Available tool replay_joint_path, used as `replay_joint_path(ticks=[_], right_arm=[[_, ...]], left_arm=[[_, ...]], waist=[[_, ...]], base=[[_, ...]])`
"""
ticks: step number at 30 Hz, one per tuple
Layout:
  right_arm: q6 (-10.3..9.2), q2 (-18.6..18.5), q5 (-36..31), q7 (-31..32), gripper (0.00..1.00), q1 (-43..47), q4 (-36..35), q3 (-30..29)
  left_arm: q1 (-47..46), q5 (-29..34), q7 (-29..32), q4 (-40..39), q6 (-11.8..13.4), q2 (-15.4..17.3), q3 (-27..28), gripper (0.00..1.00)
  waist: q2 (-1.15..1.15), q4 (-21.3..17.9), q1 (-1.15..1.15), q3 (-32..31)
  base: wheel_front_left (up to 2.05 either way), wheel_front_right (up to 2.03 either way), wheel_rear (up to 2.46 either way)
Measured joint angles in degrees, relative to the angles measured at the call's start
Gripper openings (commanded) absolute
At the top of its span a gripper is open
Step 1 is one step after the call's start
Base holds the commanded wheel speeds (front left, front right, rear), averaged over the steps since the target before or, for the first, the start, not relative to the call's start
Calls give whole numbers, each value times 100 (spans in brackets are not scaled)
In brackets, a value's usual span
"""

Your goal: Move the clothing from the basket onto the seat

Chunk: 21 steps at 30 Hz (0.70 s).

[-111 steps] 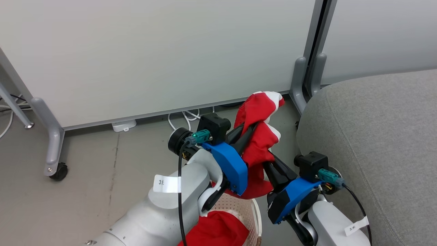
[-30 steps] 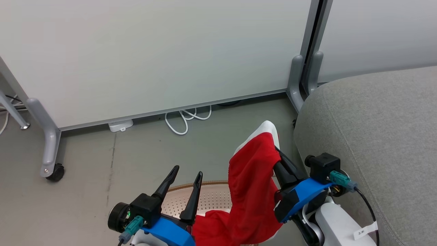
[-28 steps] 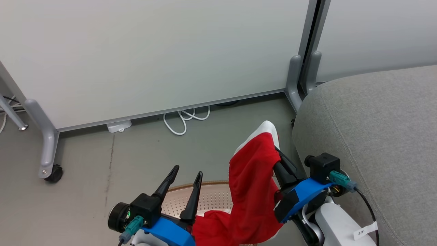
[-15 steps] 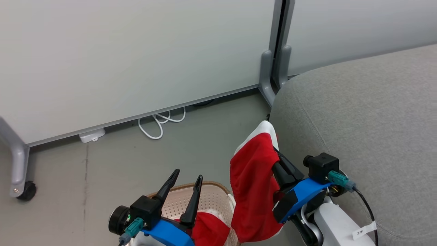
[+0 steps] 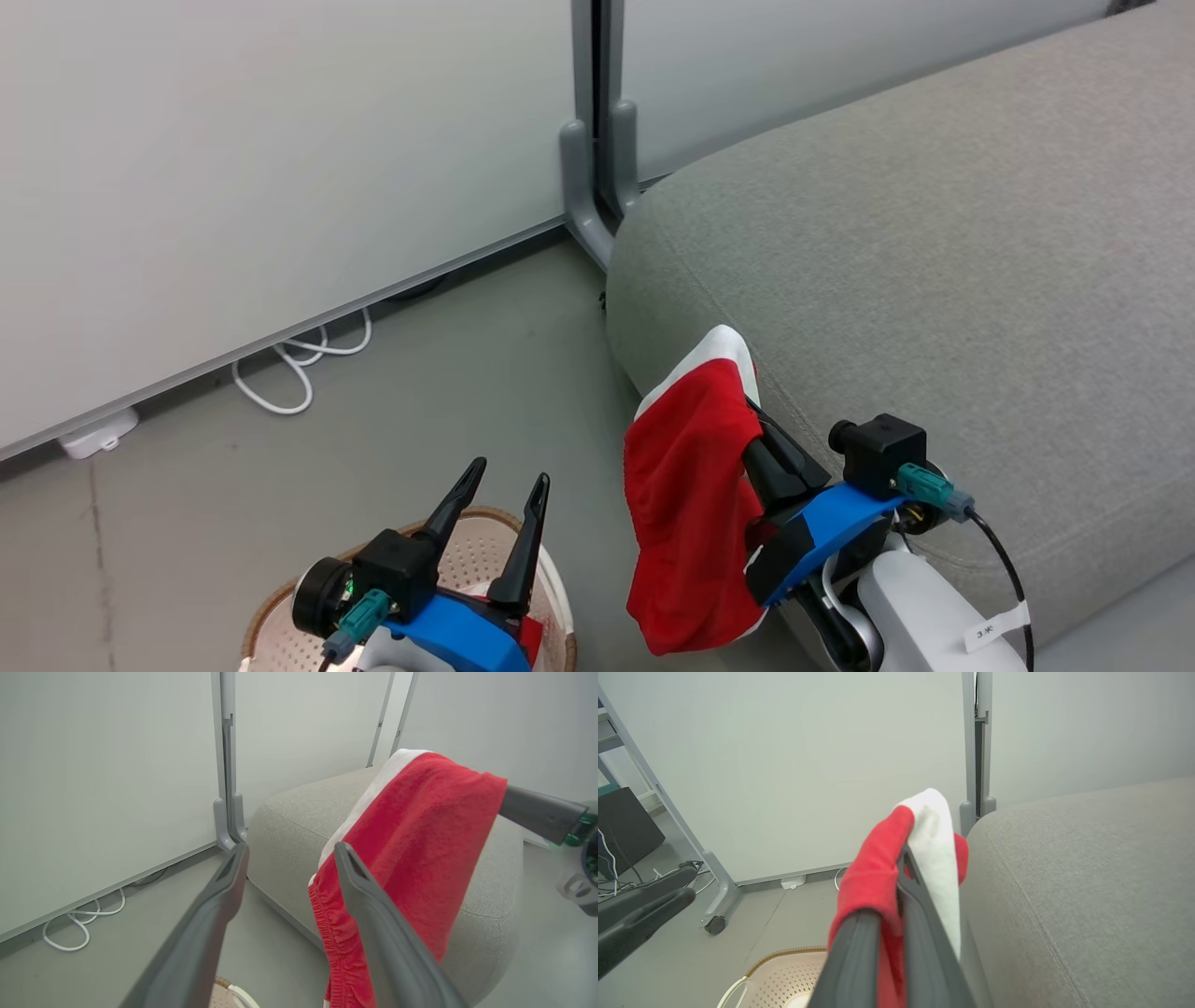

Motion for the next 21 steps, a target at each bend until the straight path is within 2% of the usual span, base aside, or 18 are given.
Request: replay_joint_path(ticks=[11,21], right_arm=[[0,-1,32,0,0,4,-34,-33],[-1,-8,-5,-1,0,53,-189,-263]], left_arm=[[-36,22,0,42,0,-16,-1,100],[-294,-30,0,153,0,57,-259,100]], waist=[[0,-881,0,111],[0,-1032,0,313]], base=[[0,0,0],[0,0,0]])
